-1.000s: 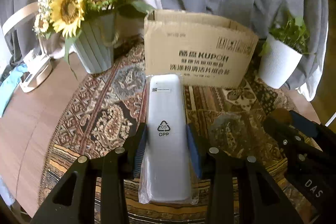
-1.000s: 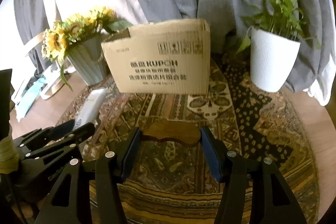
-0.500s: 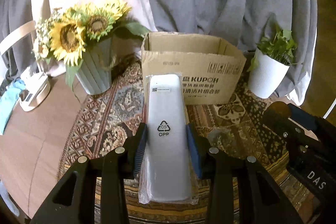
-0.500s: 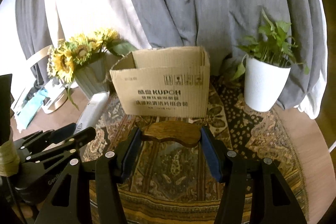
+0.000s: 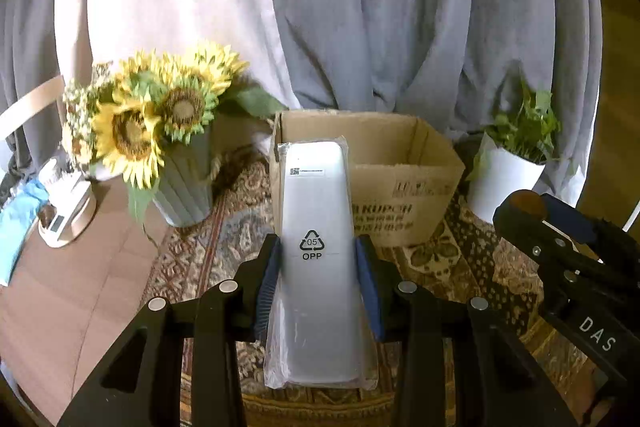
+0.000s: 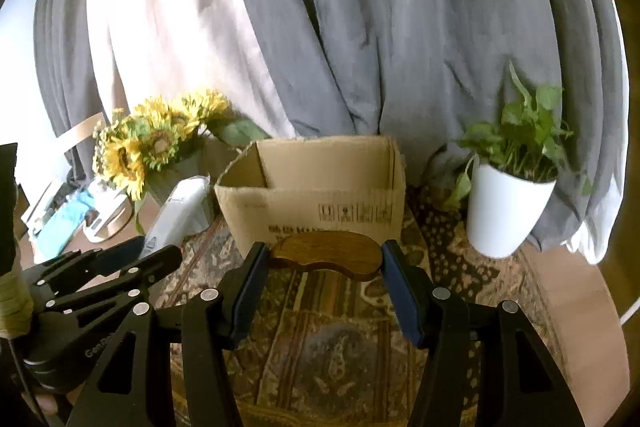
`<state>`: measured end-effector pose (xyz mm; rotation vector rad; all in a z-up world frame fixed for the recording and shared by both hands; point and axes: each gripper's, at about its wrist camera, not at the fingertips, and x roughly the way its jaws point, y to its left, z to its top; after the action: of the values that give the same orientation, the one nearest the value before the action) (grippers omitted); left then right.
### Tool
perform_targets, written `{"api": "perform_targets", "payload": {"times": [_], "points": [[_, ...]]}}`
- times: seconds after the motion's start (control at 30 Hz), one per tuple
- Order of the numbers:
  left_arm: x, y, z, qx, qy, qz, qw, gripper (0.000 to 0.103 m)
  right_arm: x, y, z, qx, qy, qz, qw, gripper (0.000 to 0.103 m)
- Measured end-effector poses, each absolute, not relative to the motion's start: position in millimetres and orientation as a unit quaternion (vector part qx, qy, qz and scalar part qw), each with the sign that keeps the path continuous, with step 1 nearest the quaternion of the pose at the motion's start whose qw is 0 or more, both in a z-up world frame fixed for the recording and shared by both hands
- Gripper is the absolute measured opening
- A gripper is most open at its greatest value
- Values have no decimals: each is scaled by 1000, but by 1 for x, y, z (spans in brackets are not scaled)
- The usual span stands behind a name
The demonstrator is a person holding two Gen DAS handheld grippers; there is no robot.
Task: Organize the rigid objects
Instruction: 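Lift both held items and carry them over the cardboard box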
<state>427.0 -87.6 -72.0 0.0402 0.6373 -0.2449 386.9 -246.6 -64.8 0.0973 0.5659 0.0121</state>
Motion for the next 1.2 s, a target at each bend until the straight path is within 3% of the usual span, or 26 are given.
{"api": "perform_targets", "payload": {"times": [0.6,1.2], "points": [[489,-108,-55,46,307,-152,938,38,438,-256,-49,40,269,12,962,58],[567,-144,-48,162,327,-230,902,38,528,-266,-54,26,341,48,938,58]]}}
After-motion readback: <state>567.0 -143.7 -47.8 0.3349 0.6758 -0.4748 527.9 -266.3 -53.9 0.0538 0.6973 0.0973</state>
